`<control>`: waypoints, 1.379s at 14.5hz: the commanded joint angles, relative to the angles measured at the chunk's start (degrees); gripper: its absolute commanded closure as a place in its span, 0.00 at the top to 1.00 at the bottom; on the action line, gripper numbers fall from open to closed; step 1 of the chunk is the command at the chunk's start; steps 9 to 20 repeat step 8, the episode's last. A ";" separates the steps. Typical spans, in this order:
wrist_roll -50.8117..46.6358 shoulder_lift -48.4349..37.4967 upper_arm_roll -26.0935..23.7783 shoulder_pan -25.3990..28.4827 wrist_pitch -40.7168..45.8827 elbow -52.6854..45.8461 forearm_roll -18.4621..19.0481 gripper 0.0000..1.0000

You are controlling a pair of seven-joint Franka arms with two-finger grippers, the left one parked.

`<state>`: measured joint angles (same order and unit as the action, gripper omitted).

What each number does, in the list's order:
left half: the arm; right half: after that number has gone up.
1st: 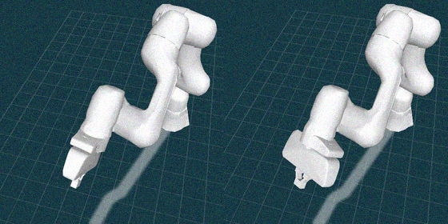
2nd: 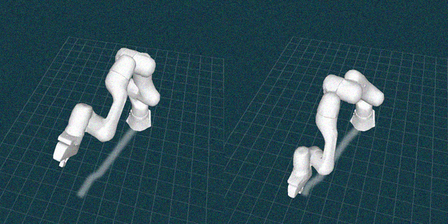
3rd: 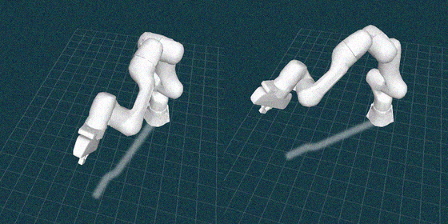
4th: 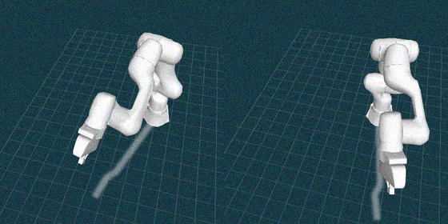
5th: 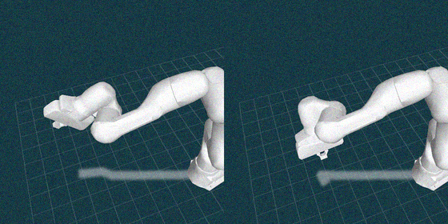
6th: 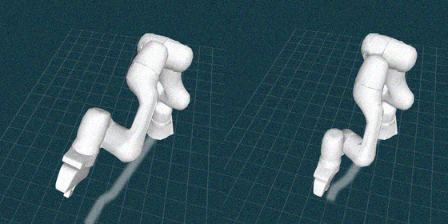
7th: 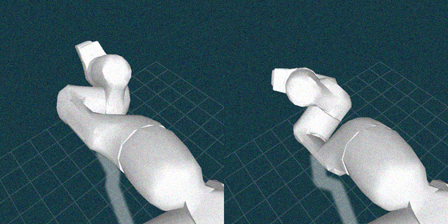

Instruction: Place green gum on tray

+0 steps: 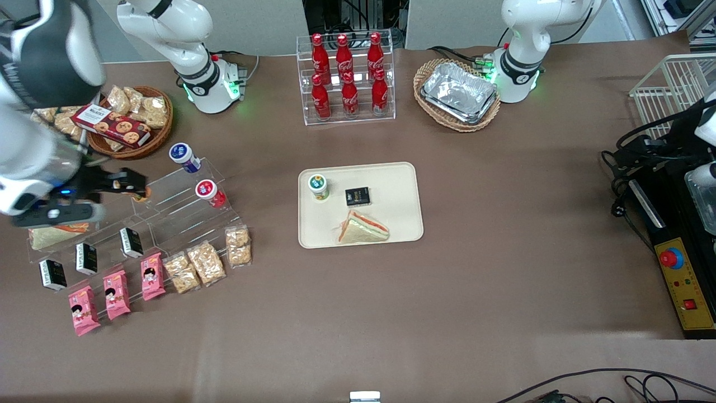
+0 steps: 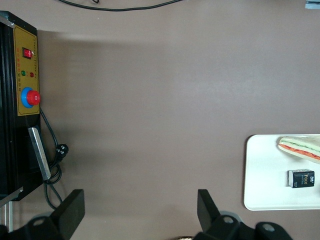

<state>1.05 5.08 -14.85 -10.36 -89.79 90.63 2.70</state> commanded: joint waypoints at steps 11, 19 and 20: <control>12.31 -0.95 16.34 7.63 -1.00 -0.81 -2.61 1.00; 12.31 -0.95 16.34 7.63 -1.00 -0.81 -2.61 1.00; 12.31 -0.95 16.34 7.63 -1.00 -0.81 -2.61 1.00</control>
